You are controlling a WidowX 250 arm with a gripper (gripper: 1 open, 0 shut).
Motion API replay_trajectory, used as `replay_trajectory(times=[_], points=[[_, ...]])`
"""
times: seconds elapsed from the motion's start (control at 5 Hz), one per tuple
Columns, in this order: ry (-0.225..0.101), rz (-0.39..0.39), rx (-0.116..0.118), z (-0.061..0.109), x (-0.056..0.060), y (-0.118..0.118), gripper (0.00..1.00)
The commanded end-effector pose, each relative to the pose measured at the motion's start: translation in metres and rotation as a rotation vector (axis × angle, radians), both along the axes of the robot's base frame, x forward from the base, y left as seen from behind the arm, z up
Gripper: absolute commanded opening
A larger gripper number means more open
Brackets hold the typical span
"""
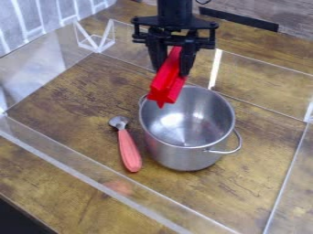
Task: Remove the red object from the silver pot and put it on the table
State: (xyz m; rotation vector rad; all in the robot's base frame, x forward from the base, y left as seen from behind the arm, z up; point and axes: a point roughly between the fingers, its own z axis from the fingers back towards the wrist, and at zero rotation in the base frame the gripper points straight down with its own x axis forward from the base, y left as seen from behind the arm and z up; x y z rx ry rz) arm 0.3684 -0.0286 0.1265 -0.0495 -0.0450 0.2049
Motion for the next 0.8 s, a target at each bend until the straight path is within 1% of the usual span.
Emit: replay_trajectory(times=[0.0, 0.2, 0.4, 0.6], points=[[-0.114, 0.006, 0.016, 0.046, -0.008, 0.026, 0.0], [-0.109, 0.009, 0.029, 0.046, -0.019, 0.043, 0.0], [-0.099, 0.027, 0.038, 0.04, -0.026, 0.055, 0.0], [-0.08, 0.044, 0.045, 0.025, -0.032, 0.063, 0.0]])
